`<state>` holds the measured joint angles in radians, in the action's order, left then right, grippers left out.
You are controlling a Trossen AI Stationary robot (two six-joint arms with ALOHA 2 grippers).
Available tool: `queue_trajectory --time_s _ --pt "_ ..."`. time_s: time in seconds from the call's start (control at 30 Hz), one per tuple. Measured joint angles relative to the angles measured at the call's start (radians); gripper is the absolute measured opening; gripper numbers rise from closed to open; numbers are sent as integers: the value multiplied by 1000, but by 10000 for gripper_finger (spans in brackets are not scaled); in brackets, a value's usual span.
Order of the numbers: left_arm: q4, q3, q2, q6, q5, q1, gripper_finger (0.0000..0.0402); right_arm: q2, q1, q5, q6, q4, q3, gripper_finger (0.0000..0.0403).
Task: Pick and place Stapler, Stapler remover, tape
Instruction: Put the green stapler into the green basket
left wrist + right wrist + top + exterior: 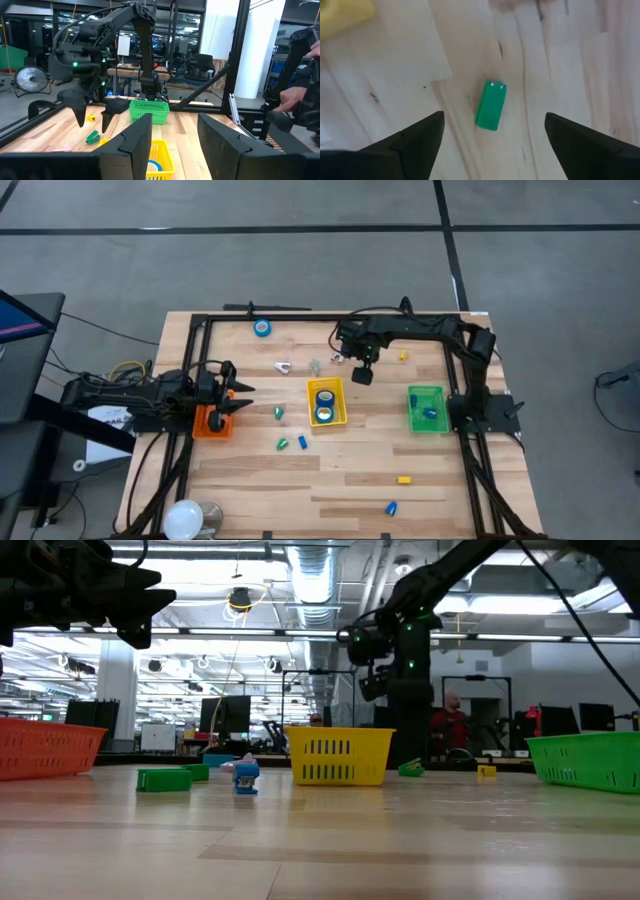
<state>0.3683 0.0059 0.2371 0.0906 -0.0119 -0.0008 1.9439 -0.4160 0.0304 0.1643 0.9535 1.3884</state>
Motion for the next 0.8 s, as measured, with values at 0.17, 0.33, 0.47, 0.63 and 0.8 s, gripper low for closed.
queue_trajectory --time_s 0.17,0.33,0.47,0.63,0.8 --pt "0 0 0 0 0 0 150 42 -9 1 11 -18 0 342" --pt "0 0 0 0 0 0 150 71 -8 3 11 -19 -1 329" --pt "0 0 0 0 0 0 150 74 -9 -1 19 -20 -1 309" --pt "0 0 0 0 0 0 150 74 -12 -3 19 -10 -1 273" --pt "0 0 0 0 0 0 150 74 -12 -4 29 -1 -1 227"
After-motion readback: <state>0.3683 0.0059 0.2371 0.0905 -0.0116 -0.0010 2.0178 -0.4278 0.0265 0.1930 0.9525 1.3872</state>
